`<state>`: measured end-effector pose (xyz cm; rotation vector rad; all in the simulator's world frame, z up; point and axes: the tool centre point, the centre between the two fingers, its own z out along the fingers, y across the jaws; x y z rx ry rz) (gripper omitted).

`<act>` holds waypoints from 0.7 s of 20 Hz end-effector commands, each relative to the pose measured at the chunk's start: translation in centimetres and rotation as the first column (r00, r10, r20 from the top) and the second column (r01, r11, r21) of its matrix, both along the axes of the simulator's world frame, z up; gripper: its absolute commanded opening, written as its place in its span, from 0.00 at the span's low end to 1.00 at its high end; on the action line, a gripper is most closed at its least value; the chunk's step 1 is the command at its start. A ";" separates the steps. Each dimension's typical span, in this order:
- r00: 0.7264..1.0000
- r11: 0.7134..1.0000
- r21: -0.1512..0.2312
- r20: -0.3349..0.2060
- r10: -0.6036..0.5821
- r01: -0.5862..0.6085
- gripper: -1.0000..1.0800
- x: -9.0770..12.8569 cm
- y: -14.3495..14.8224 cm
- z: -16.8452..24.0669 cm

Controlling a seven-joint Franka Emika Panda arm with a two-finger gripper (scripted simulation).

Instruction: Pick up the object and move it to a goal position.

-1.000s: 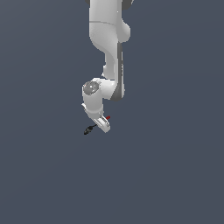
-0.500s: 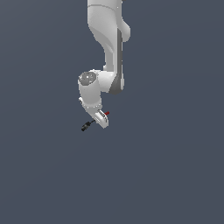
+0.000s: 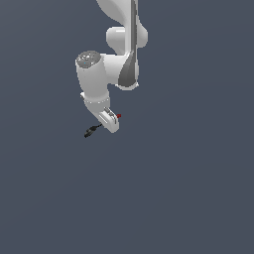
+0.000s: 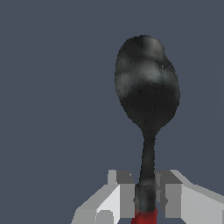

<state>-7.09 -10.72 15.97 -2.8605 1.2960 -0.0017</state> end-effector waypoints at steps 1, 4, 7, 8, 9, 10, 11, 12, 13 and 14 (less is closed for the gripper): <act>1.000 1.000 -0.001 -0.001 -0.001 0.001 0.00 0.0 -0.4 2.8; 1.000 1.000 -0.001 -0.001 -0.001 0.001 0.00 0.1 -0.8 5.9; 1.000 1.000 -0.002 -0.001 -0.001 0.001 0.00 0.2 -1.2 8.6; 1.000 1.000 -0.002 -0.001 -0.001 0.001 0.00 0.3 -1.3 9.4; 1.000 1.000 -0.002 -0.001 -0.001 0.001 0.00 0.3 -1.4 10.1; 1.000 1.000 -0.002 -0.001 -0.001 0.001 0.00 0.3 -1.5 10.8; 1.000 1.000 -0.002 -0.002 0.000 0.000 0.00 0.4 -1.5 11.4; 1.000 1.000 -0.002 -0.002 0.000 0.000 0.00 0.5 -1.6 12.0; 1.000 1.000 -0.002 -0.002 0.000 0.000 0.00 0.5 -1.7 12.5; 1.000 1.000 -0.001 -0.002 0.000 0.000 0.00 0.5 -1.7 13.0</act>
